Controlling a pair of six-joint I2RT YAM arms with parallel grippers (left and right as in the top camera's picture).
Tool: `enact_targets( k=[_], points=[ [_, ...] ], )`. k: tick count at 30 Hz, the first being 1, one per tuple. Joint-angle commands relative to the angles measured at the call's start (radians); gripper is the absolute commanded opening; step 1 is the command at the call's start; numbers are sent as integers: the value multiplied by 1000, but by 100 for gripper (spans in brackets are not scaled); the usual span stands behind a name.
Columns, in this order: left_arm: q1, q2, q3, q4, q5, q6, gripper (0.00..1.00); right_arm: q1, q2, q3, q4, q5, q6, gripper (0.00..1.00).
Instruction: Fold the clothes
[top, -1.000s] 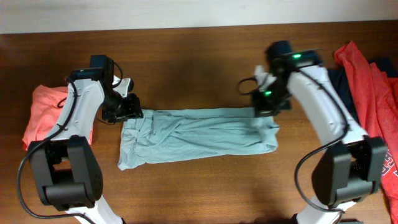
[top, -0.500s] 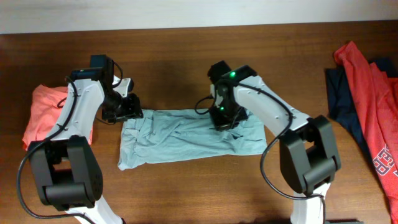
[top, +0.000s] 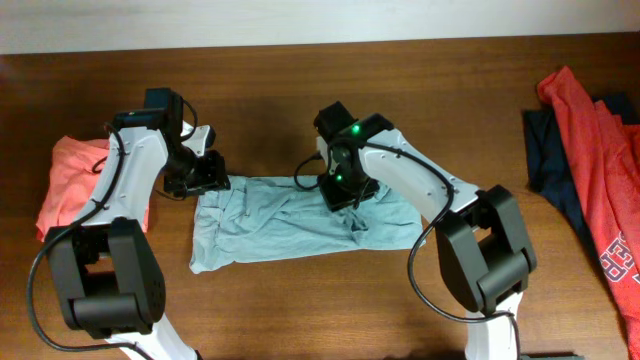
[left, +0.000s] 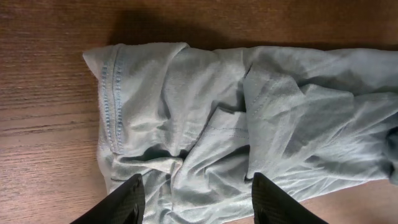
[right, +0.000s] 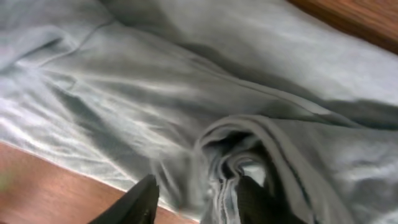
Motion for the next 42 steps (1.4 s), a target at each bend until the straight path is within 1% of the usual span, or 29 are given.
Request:
enact_targets(
  k=[1,4,6,15,19,22,23,25,26,27,28,31,35,37,38,42],
  points=[
    [2,3,-6,-2,4,15,55,16,10,8,3,17,-38,48],
    [2,3,-6,-2,4,15,54,9,4,8,-8,119,-9,48],
    [2,3,-6,-2,4,15,55,1,-7,8,-20,181,31,49],
    [2,3,-6,-1,4,15,55,-19,-33,8,-41,191,32,49],
    [2,3,-6,-1,4,15,55,-19,-33,8,-20,211,23,47],
    [2,3,-6,-2,4,15,55,-19,-33,8,14,263,7,46],
    [2,3,-6,-2,4,15,55,-19,-33,8,31,285,-15,44],
    [2,3,-6,-2,4,15,55,-19,-33,8,59,304,-52,34],
    [2,3,-6,-2,4,15,55,-19,-33,8,73,303,-80,31],
    [2,3,-6,-2,4,15,55,-19,-33,8,82,303,-101,31],
    [2,3,-6,-2,4,15,55,-18,-34,9,86,303,-116,31],
    [2,3,-6,-1,3,16,55,-17,-39,23,61,311,-128,40],
    [2,3,-6,-1,3,16,55,-19,-85,64,4,364,-101,43],
    [2,3,-6,-1,3,16,55,-21,-116,69,0,375,-102,51],
    [2,3,-6,-1,3,16,55,-22,-128,69,-4,374,-107,53],
    [2,3,-6,-1,3,16,55,-30,-134,68,-69,373,-113,53]
  ],
)
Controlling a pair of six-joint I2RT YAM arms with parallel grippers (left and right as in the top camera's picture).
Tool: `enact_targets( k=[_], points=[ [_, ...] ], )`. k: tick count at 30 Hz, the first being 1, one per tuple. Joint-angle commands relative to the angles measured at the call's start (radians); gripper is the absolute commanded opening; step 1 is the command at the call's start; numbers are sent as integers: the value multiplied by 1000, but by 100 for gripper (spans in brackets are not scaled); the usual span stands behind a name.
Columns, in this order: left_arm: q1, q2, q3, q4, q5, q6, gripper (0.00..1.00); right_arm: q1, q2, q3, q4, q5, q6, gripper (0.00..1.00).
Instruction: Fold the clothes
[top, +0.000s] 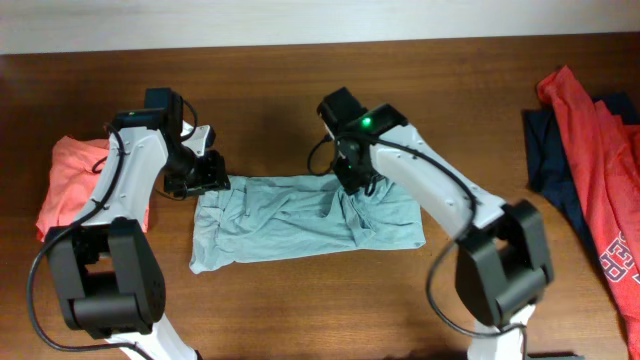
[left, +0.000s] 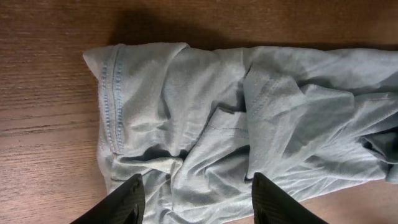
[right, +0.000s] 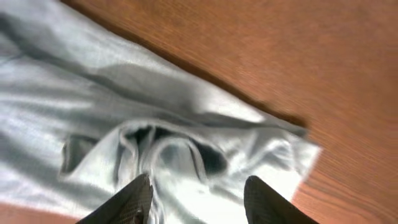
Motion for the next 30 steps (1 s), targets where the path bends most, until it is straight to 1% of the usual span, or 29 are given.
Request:
enact_targets(
  k=[1,11,16,21,22,24,30],
  points=[
    [2,3,-6,-1,3,16,55,-14,-37,13,-37,34,-4,53],
    [2,3,-6,-1,3,16,55,-53,-37,-81,3,25,-18,53],
    [2,3,-6,-1,3,16,55,-72,-37,-98,32,-54,-53,53],
    [2,3,-6,-1,3,16,56,-73,-32,-108,43,-75,-53,58],
    [2,3,-6,-1,3,16,54,-73,-29,-109,43,-90,-61,59],
    [2,3,-6,-1,3,16,55,-73,-16,-110,43,-134,-79,59],
    [2,3,-6,-1,3,16,55,-73,22,-111,55,-135,-78,59]
  ],
)
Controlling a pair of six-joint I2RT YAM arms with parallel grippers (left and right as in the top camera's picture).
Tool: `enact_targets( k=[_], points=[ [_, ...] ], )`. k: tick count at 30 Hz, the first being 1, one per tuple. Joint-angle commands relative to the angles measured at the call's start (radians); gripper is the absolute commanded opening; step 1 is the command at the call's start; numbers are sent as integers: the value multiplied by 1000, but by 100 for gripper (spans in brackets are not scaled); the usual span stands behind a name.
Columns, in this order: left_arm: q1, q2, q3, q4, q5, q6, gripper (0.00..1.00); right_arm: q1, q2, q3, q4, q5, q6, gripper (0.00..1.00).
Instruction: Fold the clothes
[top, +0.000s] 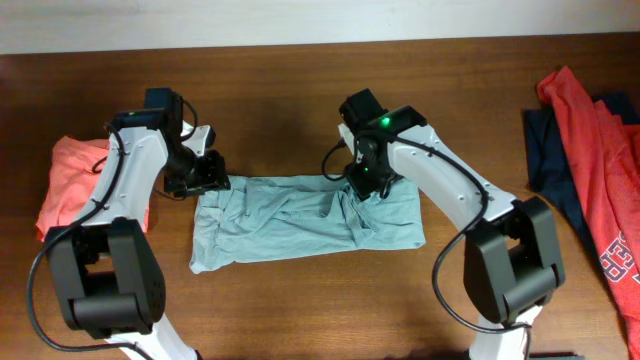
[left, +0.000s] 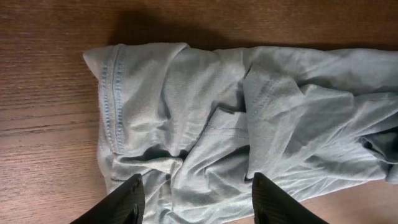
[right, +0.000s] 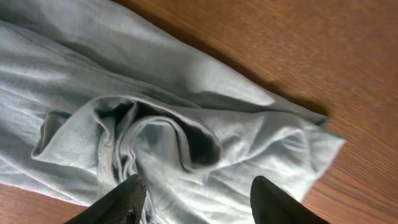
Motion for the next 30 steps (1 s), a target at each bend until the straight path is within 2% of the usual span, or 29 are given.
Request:
enact_targets(
  k=[1,17,21,24,28,29,30],
  points=[
    [2,3,-6,-1,3,15,55,-2,29,-11,8,-22,-10,59],
    [2,3,-6,-1,3,15,55,-1,34,-38,40,-23,-10,58],
    [2,3,-6,-1,3,15,55,-1,38,-58,62,-26,-10,52],
    [2,3,-6,-1,3,15,55,-1,39,-74,77,-27,-10,40],
    [2,3,-6,-1,3,15,56,-1,39,-80,96,-18,-11,9],
    [2,3,-6,-1,3,15,55,-1,39,-79,107,-4,-11,4],
    [2,3,-6,-1,3,15,55,-1,39,-74,117,20,-11,4]
  ],
)
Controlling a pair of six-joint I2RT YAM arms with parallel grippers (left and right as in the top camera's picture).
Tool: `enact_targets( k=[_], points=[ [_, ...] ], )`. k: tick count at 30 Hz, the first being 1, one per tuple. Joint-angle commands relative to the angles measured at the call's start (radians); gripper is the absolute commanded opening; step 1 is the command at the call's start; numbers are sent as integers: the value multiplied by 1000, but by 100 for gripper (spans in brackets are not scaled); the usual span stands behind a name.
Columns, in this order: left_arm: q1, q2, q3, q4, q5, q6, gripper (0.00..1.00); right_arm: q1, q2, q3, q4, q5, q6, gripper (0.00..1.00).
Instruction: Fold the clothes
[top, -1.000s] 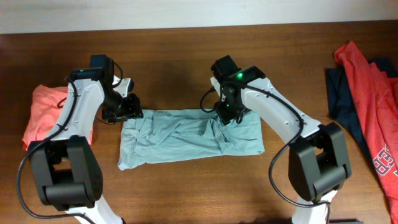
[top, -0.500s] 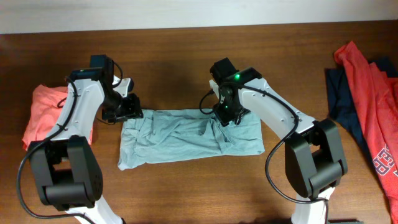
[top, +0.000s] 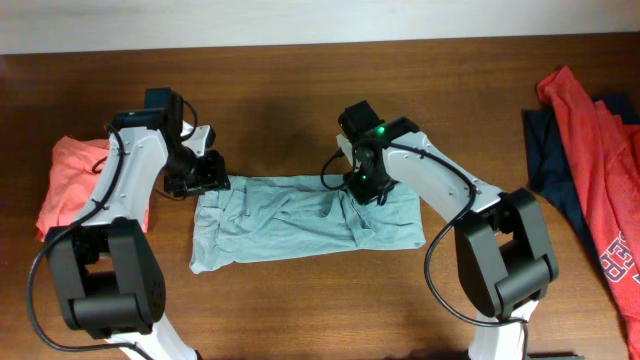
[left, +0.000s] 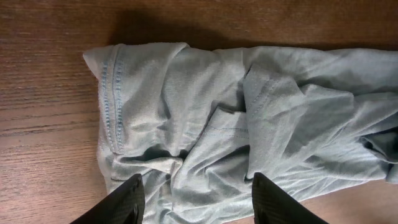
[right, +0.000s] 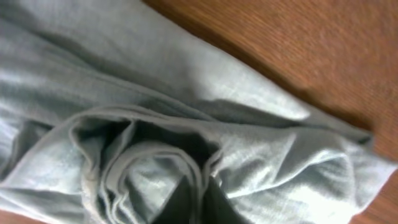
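Observation:
A crumpled light blue-grey shirt (top: 300, 222) lies on the wooden table. My left gripper (top: 208, 176) hovers at the shirt's upper left corner; in its wrist view the left gripper (left: 196, 199) is open over the stitched hem (left: 109, 99). My right gripper (top: 362, 188) is down on the shirt's upper middle. In its own view the right gripper (right: 194, 202) is shut on a rolled fold of the shirt's neck opening (right: 149, 155).
A folded orange garment (top: 68, 180) lies at the left edge under the left arm. A red shirt (top: 595, 150) over a dark navy one (top: 548, 150) lies at the right edge.
My right gripper was open just above the shirt's neck opening; now it is lower and shut on a fold of that opening. The left gripper and shirt look unchanged.
The right gripper first sat low on the shirt's middle, fingers apart around bunched cloth. It then stood farther back and higher, open over the neck opening, with the shirt's right part shifted. It stayed open above the opening, and now pinches its fold. The left gripper never moved.

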Motion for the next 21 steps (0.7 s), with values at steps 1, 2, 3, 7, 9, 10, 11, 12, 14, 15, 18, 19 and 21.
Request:
enact_targets(
  k=[1,2,3,7,9,10,11,12,14,15,18,19,21],
  points=[
    [2,3,-6,-1,3,15,55,-1,10,10,26,71,2,4],
    [2,3,-6,-1,3,15,55,-1,10,20,35,100,-18,4],
    [2,3,-6,-1,3,15,55,-1,10,30,48,119,-52,4],
    [2,3,-6,-2,3,15,55,-1,10,62,105,145,-177,5],
    [2,3,-6,-2,3,15,55,-1,10,63,148,144,-187,5],
    [2,3,-6,-2,3,15,55,-1,10,63,161,144,-187,5],
    [2,3,-6,-2,3,15,55,-1,10,63,174,143,-187,4],
    [2,3,-6,-2,3,15,55,-1,10,63,184,133,-188,4],
    [2,3,-6,-1,3,15,55,-1,10,63,195,79,-208,6],
    [2,3,-6,-1,3,15,55,-1,10,63,196,50,-214,9],
    [2,3,-6,-1,0,15,56,1,11,62,191,-16,-232,16],
    [2,3,-6,-1,-4,15,55,2,11,62,187,-42,-241,18],
    [2,3,-6,-1,-4,15,56,7,11,62,176,-72,-267,23]
  ],
)
